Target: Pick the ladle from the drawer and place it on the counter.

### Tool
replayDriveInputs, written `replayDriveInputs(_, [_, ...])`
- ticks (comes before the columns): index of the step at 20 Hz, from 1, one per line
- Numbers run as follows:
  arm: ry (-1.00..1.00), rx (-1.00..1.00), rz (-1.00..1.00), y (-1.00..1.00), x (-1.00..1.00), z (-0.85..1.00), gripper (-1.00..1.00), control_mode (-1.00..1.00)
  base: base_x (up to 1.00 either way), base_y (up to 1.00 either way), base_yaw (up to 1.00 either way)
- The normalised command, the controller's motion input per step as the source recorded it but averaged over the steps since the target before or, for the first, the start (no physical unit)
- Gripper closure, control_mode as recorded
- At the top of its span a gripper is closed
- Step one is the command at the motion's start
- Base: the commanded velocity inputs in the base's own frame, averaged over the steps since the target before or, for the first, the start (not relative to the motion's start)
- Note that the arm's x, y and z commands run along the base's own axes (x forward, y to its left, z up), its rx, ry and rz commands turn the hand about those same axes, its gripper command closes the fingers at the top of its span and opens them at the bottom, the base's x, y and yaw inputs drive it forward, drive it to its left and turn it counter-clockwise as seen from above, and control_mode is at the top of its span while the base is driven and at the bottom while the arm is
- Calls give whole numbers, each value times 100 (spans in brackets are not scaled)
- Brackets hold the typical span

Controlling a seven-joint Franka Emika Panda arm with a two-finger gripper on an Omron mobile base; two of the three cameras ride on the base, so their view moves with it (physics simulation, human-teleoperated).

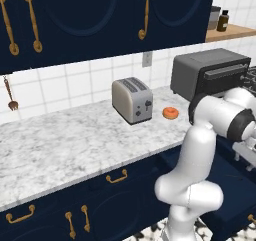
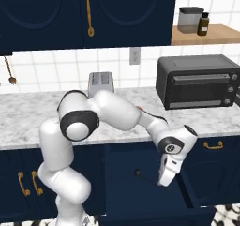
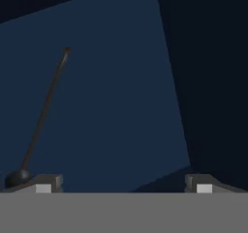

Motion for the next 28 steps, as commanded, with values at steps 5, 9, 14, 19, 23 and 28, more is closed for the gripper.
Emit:
replayDriveInputs(5, [1,-1,-3,-10,40,-54,-100,-100,0,0,0])
replayDriveInputs(9, [-2,-2,-2,-21,37,-42,-100,-100,0,0,0])
replayDriveInputs(14, [-3,-7,-1,-23,20,-61,-100,-100,0,0,0])
replayDriveInputs(19, [0,0,0,-22,23,-48,-100,-100,0,0,0])
replayDriveInputs(23, [0,0,0,-21,29,-39,-100,-100,0,0,0])
replayDriveInputs(28, [0,-1,0,-23,9,-44,-100,-100,0,0,0])
